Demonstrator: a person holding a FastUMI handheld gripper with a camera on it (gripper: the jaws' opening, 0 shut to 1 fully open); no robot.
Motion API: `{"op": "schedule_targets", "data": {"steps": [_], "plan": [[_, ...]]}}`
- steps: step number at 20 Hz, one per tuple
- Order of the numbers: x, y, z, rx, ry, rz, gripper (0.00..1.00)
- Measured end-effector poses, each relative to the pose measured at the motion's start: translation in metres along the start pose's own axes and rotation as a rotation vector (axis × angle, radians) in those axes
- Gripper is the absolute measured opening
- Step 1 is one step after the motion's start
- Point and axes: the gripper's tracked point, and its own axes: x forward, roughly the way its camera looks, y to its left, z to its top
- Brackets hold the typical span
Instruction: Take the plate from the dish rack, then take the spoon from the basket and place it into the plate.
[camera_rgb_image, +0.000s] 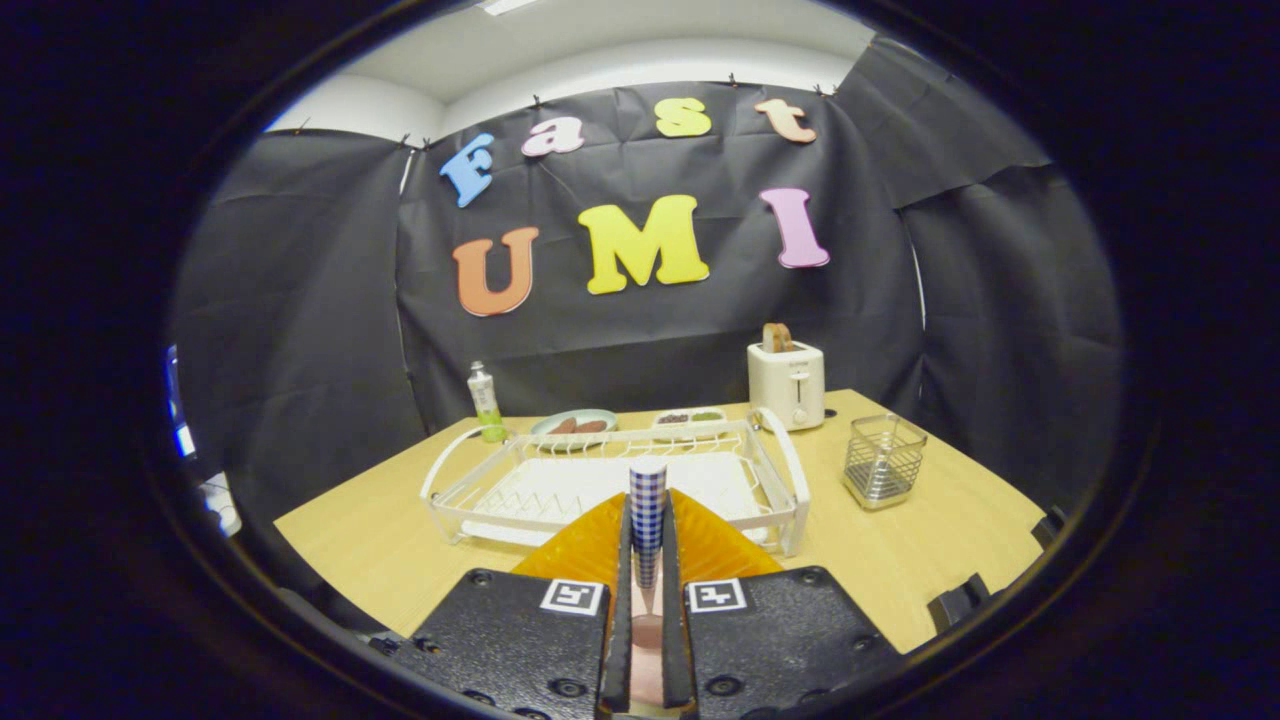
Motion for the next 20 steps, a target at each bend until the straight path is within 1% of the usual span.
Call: {"op": "schedule_targets", "data": {"steps": [2, 4, 7, 10, 11, 12, 13, 14, 15, 18, 20], "plan": [[-0.003, 0.007, -0.010, 0.012, 0.008, 0.010, 0.17], [-0.002, 0.005, -0.020, 0.016, 0.022, 0.000, 0.18], [-0.003, -0.007, -0.016, 0.010, 0.002, -0.037, 0.20], [-0.010, -0.016, -0.015, 0.043, -0.004, -0.036, 0.21], [-0.013, -0.021, -0.011, 0.044, -0.020, -0.034, 0.24], [-0.016, -0.024, -0.005, 0.038, -0.034, -0.025, 0.28], [-0.017, -0.028, 0.001, 0.033, -0.050, -0.031, 0.53], [-0.010, -0.037, -0.004, 0.023, -0.060, -0.039, 0.78], [-0.022, -0.048, 0.007, 0.006, -0.074, -0.081, 1.00], [-0.040, -0.067, 0.027, -0.035, -0.131, -0.157, 1.00], [-0.050, -0.075, 0.037, -0.042, -0.155, -0.184, 1.00]]}}
